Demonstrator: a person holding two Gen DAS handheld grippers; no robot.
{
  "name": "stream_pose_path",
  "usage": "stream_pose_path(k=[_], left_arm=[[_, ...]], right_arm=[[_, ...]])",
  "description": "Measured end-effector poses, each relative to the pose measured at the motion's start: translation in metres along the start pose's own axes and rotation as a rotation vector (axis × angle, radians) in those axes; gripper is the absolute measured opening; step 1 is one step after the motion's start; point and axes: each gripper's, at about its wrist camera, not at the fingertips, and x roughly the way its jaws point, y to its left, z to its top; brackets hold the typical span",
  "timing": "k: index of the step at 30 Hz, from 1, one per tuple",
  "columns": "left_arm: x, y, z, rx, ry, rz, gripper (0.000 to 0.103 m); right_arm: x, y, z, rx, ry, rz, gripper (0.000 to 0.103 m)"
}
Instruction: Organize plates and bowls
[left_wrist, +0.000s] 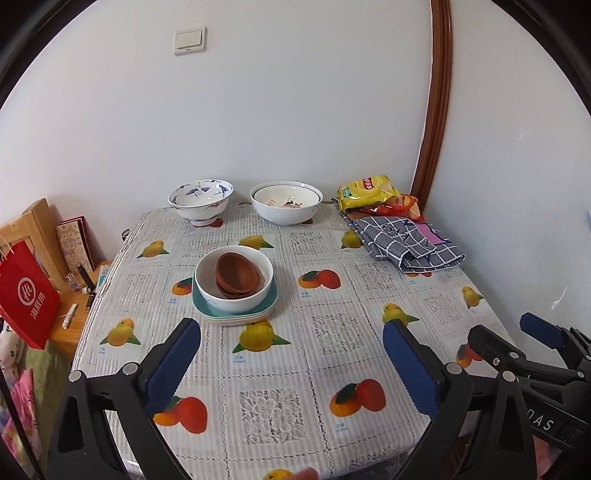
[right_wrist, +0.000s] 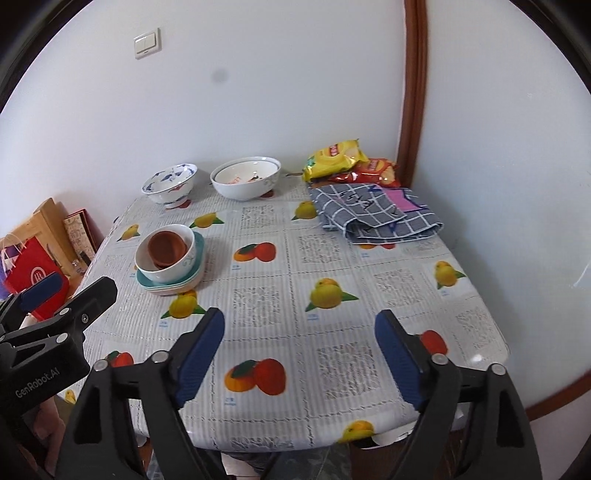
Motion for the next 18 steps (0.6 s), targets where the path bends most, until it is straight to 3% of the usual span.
stream_pose_path(k=[3, 18], left_arm=[[-0.004, -0.006, -0.003, 0.007, 0.01, -0.023, 0.101], [-0.011, -0.015, -0.007, 0.018, -0.001, 0.0, 0.101]], right_arm=[[-0.007, -0.009, -0.005, 0.024, -0.013, -0.025, 0.09], [-0.016, -0.02, -0.016, 0.037, -0.017, -0.037, 0.09]])
